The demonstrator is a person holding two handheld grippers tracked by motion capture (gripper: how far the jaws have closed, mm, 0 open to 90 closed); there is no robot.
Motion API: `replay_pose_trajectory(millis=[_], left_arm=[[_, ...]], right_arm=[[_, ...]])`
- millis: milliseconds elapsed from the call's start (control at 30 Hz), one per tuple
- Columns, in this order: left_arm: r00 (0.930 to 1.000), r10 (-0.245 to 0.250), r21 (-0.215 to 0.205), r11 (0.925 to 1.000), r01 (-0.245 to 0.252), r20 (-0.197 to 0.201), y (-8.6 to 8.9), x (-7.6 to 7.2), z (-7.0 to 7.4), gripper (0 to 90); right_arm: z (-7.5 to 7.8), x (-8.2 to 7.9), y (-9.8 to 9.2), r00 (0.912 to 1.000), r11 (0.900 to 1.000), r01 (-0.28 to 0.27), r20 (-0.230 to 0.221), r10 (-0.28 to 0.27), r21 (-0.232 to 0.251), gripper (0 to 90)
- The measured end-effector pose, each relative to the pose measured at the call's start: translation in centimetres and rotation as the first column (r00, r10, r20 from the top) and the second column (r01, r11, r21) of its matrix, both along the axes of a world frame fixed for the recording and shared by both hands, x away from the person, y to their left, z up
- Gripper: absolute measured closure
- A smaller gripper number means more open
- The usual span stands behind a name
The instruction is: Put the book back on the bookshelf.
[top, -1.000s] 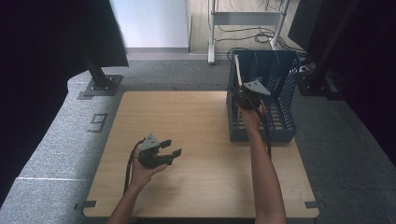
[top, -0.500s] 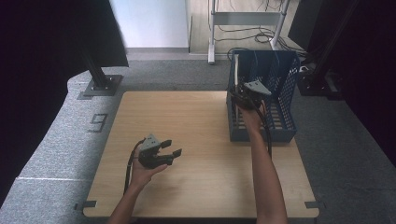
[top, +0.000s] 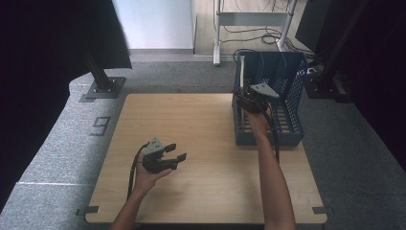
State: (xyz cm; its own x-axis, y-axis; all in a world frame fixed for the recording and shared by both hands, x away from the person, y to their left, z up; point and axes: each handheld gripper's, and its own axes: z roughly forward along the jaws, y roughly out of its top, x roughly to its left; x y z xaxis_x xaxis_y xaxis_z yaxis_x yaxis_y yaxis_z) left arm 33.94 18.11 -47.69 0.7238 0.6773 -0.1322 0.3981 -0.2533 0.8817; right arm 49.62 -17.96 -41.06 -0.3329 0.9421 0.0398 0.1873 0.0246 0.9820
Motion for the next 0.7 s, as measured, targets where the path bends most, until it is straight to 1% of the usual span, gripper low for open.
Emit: replay_pose_trajectory(millis=[100, 167, 233, 433, 500, 633, 700], left_arm=[[1.0000, -0.001, 0.001, 1.0000, 0.001, -0.001, 0.0, 0.0, 0.0, 36.5], [1.0000, -0.002, 0.004, 1.0000, 0.002, -0.002, -0.1, 0.0, 0.0, 36.5], [1.0000, -0.003, 0.007, 1.0000, 0.003, -0.002, -0.1, 0.0, -0.1, 36.4], [1.0000, 0.001, 0.007, 1.0000, -0.001, 0.000, -0.1, 0.0, -0.1, 36.5], [1.0000, 0.003, 0.005, 1.0000, -0.003, 0.000, 0.0, 0.0, -0.1, 36.5], [1.0000, 0.005, 0.004, 1.0000, -0.005, 0.002, 0.0, 0.0, -0.1, 36.5], [1.0000, 0.005, 0.008, 1.0000, -0.005, -0.001, 0.0, 0.0, -0.2, 36.5]], right_arm=[[0.0, -0.4, 0.0, 0.9999, 1.000, -0.004, 0.010, 0.004, 0.002, 39.9], [-0.1, -0.6, 0.0, 0.9999, 1.000, -0.016, 0.004, 0.016, -0.001, 39.5], [-0.2, -0.9, 0.0, 0.9998, 1.000, -0.022, 0.006, 0.022, -0.002, 39.6], [0.0, -1.8, 0.0, 0.9986, 0.999, -0.048, -0.025, 0.048, 0.004, 39.4], [0.1, -2.3, 0.0, 0.9984, 0.998, -0.056, -0.010, 0.056, 0.003, 40.1], [0.1, -3.2, -0.1, 0.9970, 0.997, -0.077, -0.007, 0.077, 0.011, 39.9], [0.2, -3.7, -0.2, 0.9960, 0.996, -0.088, -0.013, 0.088, 0.013, 39.6]])
